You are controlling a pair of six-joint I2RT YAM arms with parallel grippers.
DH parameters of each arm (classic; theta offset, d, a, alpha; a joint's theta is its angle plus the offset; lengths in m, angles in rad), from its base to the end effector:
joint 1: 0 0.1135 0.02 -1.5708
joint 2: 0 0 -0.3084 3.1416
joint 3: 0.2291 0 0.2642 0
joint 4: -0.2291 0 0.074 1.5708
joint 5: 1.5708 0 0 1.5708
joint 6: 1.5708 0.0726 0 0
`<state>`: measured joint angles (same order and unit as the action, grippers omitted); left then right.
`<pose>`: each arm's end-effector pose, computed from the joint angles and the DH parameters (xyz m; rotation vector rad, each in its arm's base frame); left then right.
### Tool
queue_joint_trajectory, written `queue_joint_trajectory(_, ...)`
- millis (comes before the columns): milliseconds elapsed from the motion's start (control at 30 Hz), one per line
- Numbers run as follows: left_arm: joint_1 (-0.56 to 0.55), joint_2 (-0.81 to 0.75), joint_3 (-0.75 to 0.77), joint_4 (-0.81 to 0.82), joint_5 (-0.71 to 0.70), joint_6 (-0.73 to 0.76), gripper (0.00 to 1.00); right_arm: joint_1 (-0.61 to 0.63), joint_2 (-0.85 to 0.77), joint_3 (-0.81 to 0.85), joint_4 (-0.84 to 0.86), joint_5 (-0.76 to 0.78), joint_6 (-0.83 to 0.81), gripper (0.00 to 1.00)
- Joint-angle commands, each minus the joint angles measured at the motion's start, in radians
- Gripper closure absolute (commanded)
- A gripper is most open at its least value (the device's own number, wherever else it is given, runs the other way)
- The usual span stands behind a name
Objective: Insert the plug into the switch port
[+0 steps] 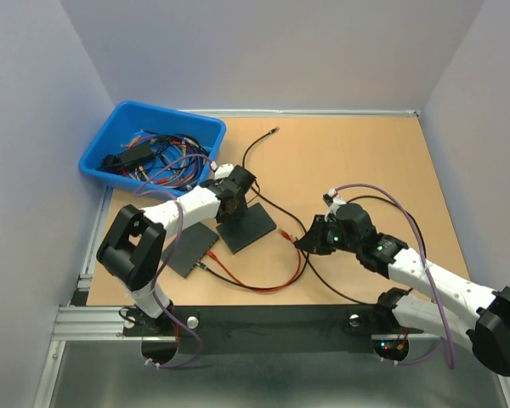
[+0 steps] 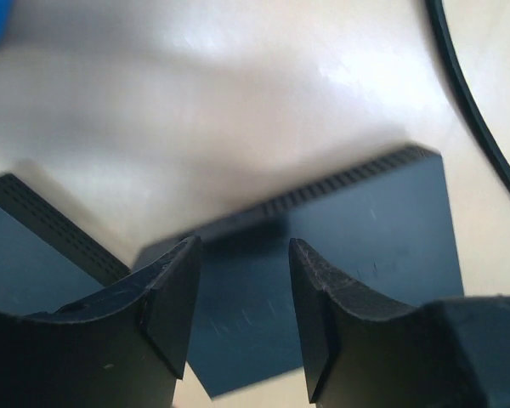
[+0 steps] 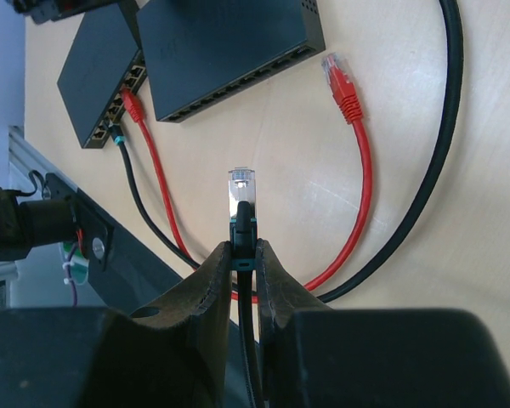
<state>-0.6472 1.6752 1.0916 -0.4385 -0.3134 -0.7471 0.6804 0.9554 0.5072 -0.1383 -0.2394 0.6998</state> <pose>0.3123 -0.2080 0.2064 -0.2379 2.5131 -0.1502 0.1604 0.1519 0.2279 -0.1276 2.3301 1.0109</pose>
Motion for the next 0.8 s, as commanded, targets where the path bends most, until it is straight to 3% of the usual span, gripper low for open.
queue_joint_trajectory(0,-0.02,-0.072,-0.053,-0.011,0.077,-0.051,0.43,-0.004,-0.023,-0.016,-0.012,0.025,-0.008,0.99)
queue_joint_trajectory(167,-0.042,-0.121,-0.125,0.044,0.123,-0.077,0.43,0.018,-0.007,-0.012,-0.034,0.044,-0.02,1.0)
queue_joint_trajectory(367,-0.042,-0.176,-0.153,0.073,0.022,-0.06,0.43,0.137,0.111,0.065,-0.032,0.136,-0.034,1.0)
queue_joint_trajectory(600,-0.039,-0.29,-0.255,0.326,0.075,0.102,0.43,0.225,0.264,0.126,0.009,0.23,-0.06,1.0)
queue_joint_trajectory(767,-0.028,-0.312,-0.341,0.522,0.105,0.115,0.42,0.255,0.353,0.16,0.052,0.268,-0.082,1.0)
